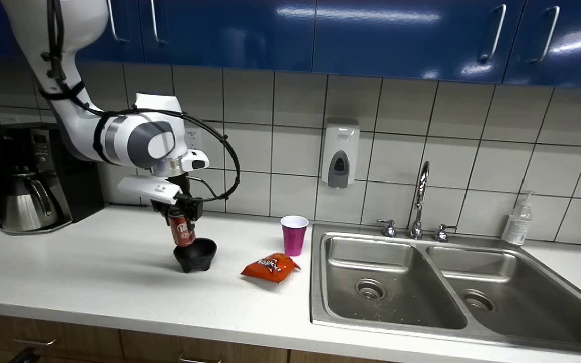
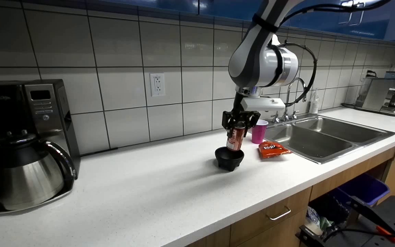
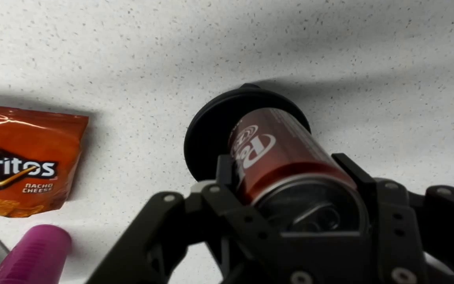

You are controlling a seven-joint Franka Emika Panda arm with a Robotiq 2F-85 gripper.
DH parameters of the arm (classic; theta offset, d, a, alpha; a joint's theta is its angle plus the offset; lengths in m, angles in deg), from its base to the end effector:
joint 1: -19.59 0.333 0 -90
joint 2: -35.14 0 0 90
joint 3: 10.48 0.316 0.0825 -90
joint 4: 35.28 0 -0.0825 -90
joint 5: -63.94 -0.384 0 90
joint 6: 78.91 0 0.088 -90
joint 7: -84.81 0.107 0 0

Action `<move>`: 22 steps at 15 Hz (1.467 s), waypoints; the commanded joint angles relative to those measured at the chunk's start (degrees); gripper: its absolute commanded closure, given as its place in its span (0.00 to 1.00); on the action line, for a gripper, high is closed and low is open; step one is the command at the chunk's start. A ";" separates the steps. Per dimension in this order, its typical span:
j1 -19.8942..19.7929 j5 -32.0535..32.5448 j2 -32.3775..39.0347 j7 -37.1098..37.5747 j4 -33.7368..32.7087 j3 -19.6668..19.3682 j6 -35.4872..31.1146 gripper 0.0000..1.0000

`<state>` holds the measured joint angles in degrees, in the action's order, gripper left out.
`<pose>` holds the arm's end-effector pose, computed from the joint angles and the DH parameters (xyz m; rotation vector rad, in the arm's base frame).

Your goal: Put the red can in the black bowl.

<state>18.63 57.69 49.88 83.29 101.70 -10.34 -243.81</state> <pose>0.5244 -0.0137 0.2342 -3.0817 0.1387 -0.3571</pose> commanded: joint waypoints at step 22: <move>9.81 7.51 14.02 15.40 -12.38 -9.62 2.47 0.61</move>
<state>27.70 63.89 62.91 96.40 91.49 -18.94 -243.50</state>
